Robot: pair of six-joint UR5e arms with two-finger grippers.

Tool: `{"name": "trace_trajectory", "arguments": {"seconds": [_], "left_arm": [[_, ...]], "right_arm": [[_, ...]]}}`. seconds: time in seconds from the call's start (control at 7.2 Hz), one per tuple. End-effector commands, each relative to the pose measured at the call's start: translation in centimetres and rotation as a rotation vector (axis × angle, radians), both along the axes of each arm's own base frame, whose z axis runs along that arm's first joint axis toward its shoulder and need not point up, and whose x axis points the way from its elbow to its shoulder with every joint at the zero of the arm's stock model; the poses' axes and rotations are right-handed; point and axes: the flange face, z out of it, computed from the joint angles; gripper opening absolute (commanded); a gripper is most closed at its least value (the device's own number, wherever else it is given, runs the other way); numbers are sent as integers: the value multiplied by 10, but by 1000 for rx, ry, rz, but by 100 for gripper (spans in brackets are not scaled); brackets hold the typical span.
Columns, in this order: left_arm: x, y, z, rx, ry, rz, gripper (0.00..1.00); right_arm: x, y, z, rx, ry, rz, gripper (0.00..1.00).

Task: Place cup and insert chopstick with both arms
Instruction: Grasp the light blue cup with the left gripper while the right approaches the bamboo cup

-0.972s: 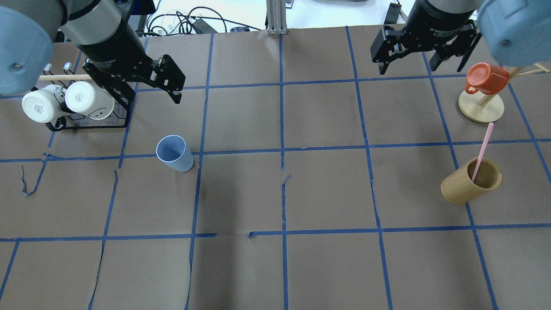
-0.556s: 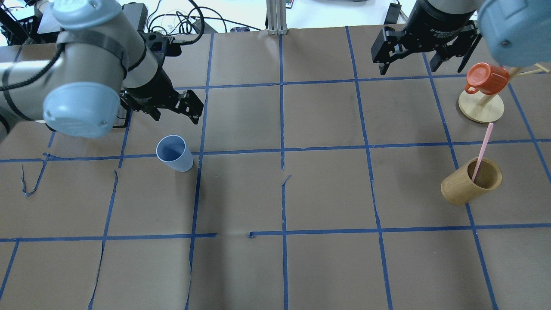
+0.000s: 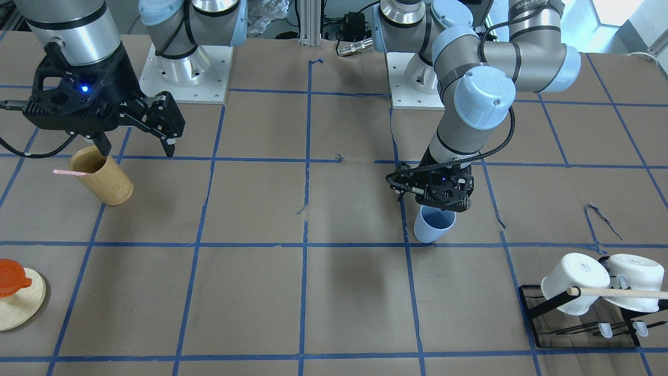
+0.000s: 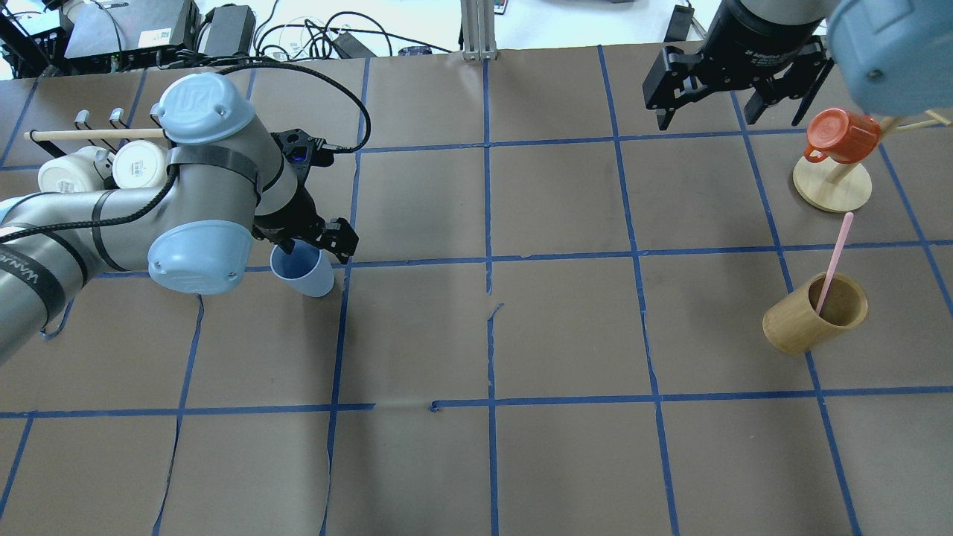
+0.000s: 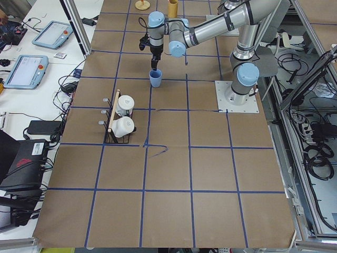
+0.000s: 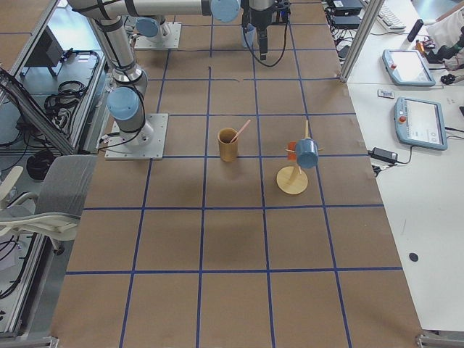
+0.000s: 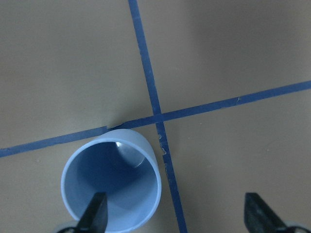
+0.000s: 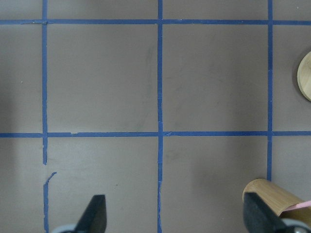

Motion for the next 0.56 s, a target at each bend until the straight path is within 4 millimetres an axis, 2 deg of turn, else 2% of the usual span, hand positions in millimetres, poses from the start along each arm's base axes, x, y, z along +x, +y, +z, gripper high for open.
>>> {"name": "trace_trajectory", "arguments": {"seconds": [0.0, 0.14, 0.28, 0.42], "left_arm": [[1, -9, -12, -11, -5, -9, 62], [1, -12, -15, -18, -5, -9, 33], [2, -13, -20, -8, -6, -9, 11], [2, -15, -25, -1, -6, -7, 0]], "right_arm": [[0, 1, -5, 24, -2, -13, 100], [-12, 2, -14, 58, 2, -23, 100], [-37, -3, -17, 68, 1, -67, 100], [-74, -3, -30, 119, -4, -101, 100]]}}
